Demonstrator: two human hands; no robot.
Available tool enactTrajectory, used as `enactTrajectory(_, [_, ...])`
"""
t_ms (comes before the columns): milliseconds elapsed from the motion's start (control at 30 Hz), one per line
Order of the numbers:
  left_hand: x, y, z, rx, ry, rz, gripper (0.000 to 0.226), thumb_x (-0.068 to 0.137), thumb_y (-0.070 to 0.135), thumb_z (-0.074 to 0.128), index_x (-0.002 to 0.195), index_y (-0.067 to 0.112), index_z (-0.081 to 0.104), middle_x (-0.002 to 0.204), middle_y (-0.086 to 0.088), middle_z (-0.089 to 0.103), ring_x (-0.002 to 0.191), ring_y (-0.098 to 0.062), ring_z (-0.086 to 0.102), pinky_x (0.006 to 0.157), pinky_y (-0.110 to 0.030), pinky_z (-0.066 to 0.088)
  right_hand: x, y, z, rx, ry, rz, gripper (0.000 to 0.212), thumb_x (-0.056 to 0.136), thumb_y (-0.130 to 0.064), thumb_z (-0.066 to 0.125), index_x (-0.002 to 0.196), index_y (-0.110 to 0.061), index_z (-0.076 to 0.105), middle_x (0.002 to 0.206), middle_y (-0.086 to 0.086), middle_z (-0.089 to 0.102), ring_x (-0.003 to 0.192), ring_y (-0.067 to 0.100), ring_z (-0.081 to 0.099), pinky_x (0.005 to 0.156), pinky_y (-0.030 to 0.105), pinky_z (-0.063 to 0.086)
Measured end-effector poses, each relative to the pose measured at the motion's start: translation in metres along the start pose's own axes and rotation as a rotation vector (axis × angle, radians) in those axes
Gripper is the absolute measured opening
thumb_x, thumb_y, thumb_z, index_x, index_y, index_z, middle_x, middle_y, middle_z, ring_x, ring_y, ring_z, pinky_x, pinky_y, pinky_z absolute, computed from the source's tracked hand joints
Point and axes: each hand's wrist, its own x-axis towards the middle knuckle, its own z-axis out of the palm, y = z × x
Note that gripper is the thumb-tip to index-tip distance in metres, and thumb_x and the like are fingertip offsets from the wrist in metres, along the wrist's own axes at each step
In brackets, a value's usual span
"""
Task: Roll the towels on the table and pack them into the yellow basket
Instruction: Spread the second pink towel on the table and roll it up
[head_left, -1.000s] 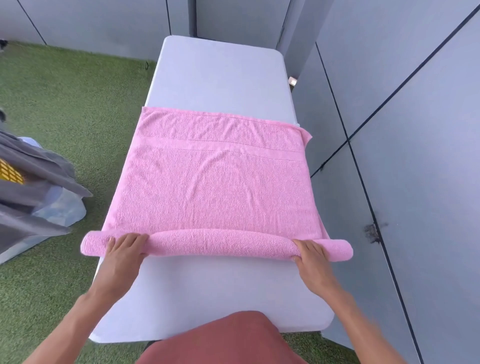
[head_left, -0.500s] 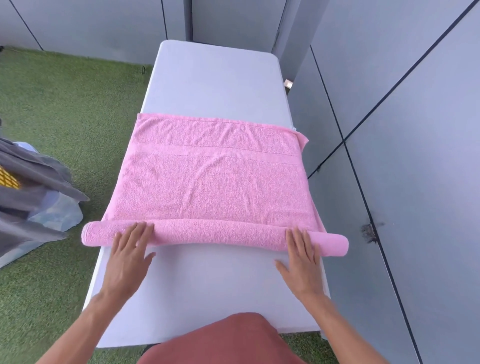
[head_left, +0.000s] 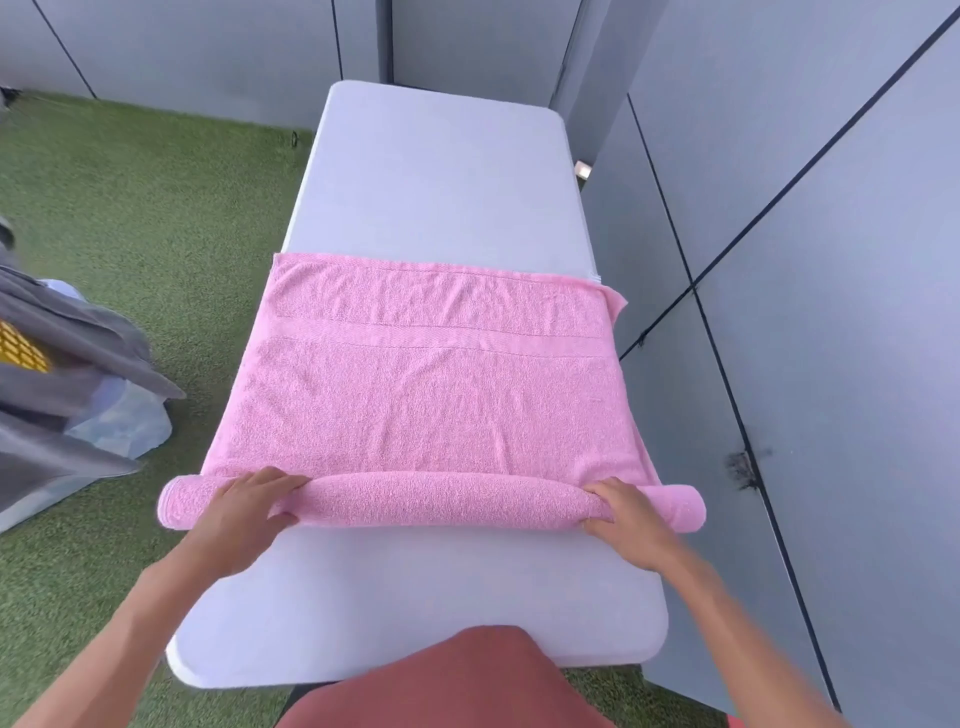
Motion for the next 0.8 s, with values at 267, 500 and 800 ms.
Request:
enactTrajectory(267, [0.011,0.016,-0.010,-0.047,0.375,-0.009,0.037,0.079,0.007,0.073,0.111,0.026,0.068,0.117,-0.003,0.061,0.104,-0.034,0.055,0.082,-0.051,0.046,0.009,-0.011,-0.002,0.027,0.500,-0.012,0.019,0.084,-0.032,0.071,0.101,-0.028,0.065,0.110,-0.010,0.060,0.112,0.016,0.054,0.096,0.035,0.037])
enactTrajectory(500, [0.005,0.017,0.020,0.182,0.335,0.090,0.077,0.063,0.019,0.088,0.131,0.009,0.052,0.125,-0.011,0.057,0.115,-0.036,0.052,0.094,-0.049,0.042,0.006,-0.003,0.037,-0.337,0.385,-0.032,0.071,0.076,-0.032,0.076,0.139,-0.018,0.045,0.138,0.002,0.047,0.132,0.029,0.039,0.109,0.051,0.024])
enactTrajectory(800, [0.018,0.010,0.001,0.098,0.101,0.003,0.051,0.081,0.023,0.075,0.128,0.017,0.057,0.116,-0.001,0.062,0.112,-0.027,0.054,0.098,-0.041,0.039,0.016,-0.002,0.000,-0.217,0.134,-0.055,0.051,0.088,-0.031,0.065,0.135,-0.018,0.048,0.128,0.000,0.053,0.123,0.022,0.045,0.106,0.039,0.031])
